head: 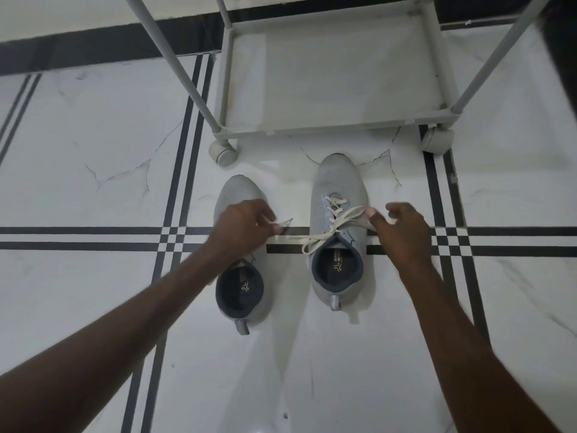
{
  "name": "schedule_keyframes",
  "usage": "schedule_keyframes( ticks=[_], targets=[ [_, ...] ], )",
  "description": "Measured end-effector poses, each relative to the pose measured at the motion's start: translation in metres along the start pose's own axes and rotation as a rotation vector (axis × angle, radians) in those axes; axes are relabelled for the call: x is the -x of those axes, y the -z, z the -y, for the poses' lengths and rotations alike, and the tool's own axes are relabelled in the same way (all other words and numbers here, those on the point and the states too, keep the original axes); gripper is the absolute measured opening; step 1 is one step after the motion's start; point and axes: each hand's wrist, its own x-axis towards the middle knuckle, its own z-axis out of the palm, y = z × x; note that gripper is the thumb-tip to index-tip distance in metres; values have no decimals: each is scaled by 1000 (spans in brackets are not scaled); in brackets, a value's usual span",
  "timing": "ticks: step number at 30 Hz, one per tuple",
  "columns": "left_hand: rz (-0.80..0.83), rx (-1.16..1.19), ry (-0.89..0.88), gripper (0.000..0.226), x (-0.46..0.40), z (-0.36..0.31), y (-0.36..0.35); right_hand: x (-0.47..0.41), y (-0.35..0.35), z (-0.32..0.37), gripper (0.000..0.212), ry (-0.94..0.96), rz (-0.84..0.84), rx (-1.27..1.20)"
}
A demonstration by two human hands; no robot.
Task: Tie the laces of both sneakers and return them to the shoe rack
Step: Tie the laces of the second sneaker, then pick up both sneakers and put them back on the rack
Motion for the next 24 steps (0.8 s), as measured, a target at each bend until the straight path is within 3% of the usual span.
schedule_keyframes(
  ticks=[2,3,4,6,8,13,17,24],
  targets=[
    [-101,-126,17,44,10,18,18,8,4,0,77,-81,133,5],
    [-67,-186,61,58,13,30,23,12,4,0,84,-104,205,20],
    [31,-212,133,73,18,42,27,15,3,-1,86,-108,273,44],
    [311,-33,352,98,30,59,25,20,-2,-3,81,-81,367,96],
    [377,156,442,108,43,67,12,24,-11,-2,77,-40,378,187],
    [-43,57,288,77,57,55,-29,31,-31,-1,56,97,265,290],
    [-127,159,255,46,52,46,-46,41,-45,-2,43,195,178,254],
    [-239,313,274,24,67,37,-33,67,-33,23,38,271,62,252]
  ],
)
